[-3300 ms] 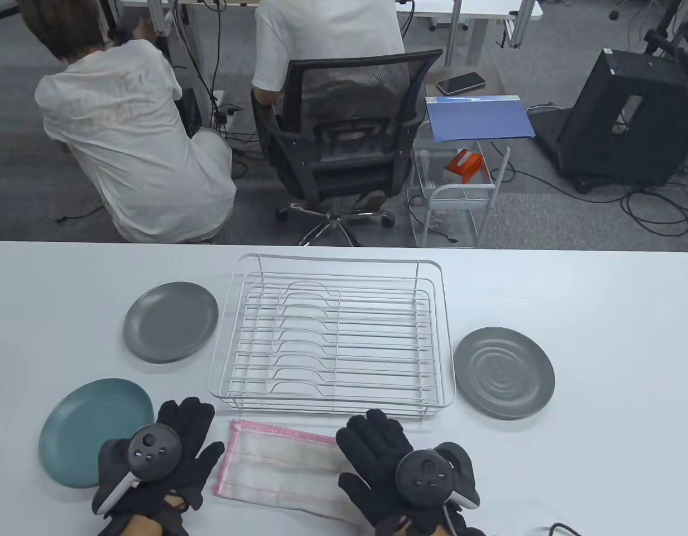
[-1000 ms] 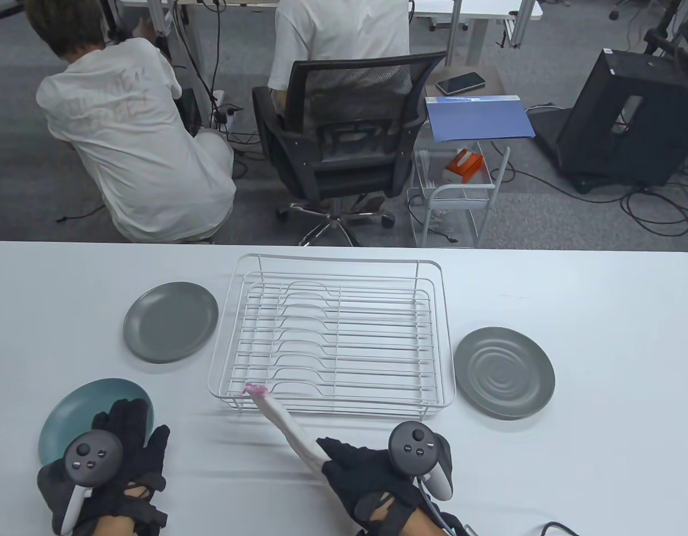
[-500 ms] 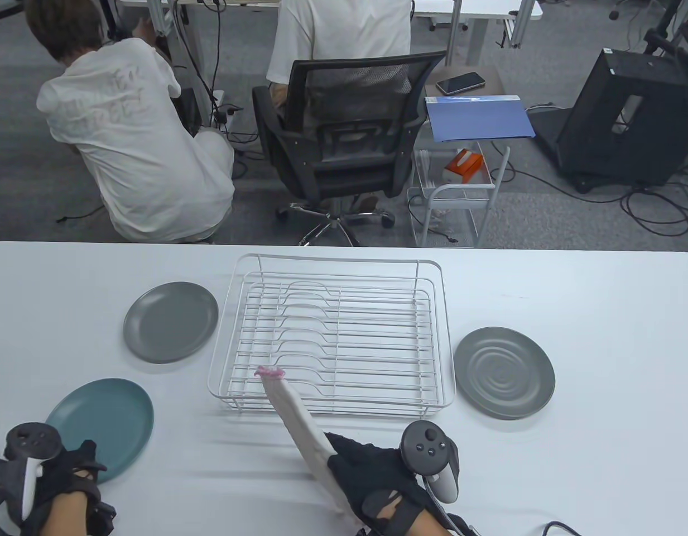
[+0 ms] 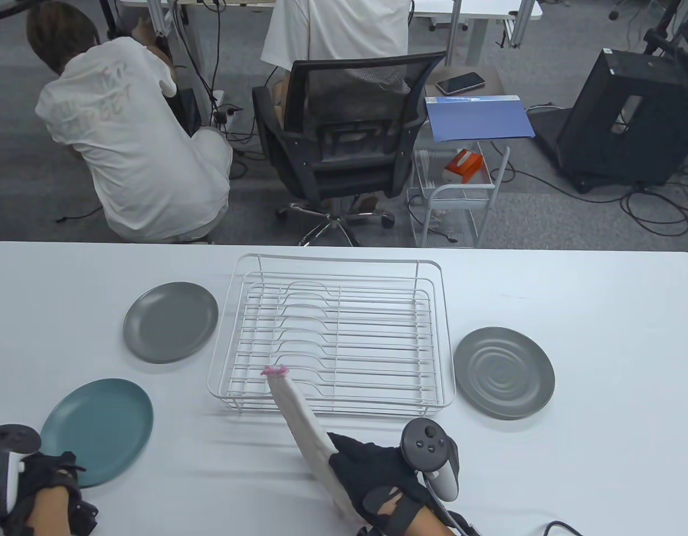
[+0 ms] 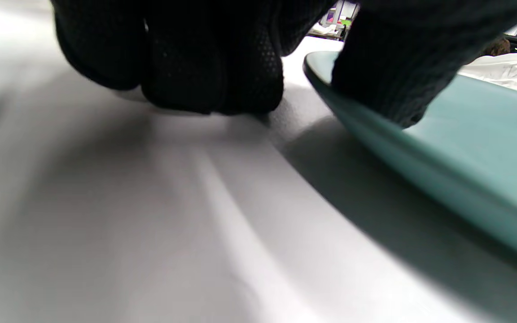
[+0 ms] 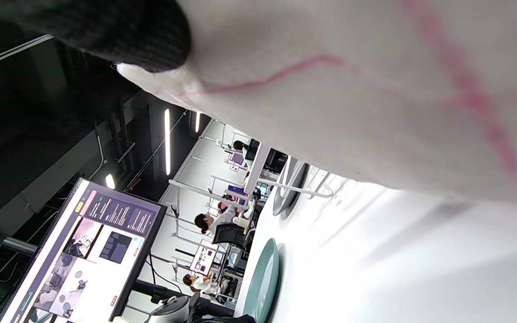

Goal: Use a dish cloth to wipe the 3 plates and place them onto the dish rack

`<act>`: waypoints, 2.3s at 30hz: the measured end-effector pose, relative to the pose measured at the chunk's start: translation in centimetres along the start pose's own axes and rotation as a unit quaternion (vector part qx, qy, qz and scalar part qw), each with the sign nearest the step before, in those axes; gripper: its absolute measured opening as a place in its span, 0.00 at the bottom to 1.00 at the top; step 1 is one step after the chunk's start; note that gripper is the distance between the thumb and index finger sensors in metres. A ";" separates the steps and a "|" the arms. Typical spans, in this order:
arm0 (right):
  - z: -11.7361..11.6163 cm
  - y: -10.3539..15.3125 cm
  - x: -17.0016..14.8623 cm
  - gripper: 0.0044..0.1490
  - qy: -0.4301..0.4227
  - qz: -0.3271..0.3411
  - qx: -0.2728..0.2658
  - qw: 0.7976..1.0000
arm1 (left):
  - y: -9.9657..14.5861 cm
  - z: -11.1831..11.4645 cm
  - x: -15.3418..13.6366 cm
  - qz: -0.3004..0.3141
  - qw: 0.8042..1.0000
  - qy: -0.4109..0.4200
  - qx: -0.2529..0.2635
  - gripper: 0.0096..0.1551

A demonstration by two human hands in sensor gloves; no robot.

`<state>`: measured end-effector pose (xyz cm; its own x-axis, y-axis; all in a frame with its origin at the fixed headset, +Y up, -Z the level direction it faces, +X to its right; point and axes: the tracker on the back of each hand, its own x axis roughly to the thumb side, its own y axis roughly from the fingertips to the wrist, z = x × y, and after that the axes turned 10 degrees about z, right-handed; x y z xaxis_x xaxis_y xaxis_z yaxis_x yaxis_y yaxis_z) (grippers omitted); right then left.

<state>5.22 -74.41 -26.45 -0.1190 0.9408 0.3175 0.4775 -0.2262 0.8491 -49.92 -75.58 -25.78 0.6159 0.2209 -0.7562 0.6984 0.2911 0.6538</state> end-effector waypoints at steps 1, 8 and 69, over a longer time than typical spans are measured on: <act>0.0 0.0 0.0 0.36 0.000 -0.001 0.002 1.000 | 0.0 0.0 -0.2 -0.004 1.000 0.019 0.000 0.46; -0.1 0.0 -0.1 0.36 -0.008 -0.007 0.002 1.000 | 0.5 -0.6 -1.8 0.001 0.993 0.118 -0.023 0.42; -0.3 1.2 5.0 0.35 0.357 0.041 -0.139 0.923 | 23.6 6.7 18.3 0.604 0.697 0.336 -0.191 0.36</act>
<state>4.96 -70.05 -23.70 -0.6830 0.5339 0.4985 0.2799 -0.4390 0.8538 -19.69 -70.88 -24.05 0.2709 0.8687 0.4146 -0.4088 -0.2861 0.8666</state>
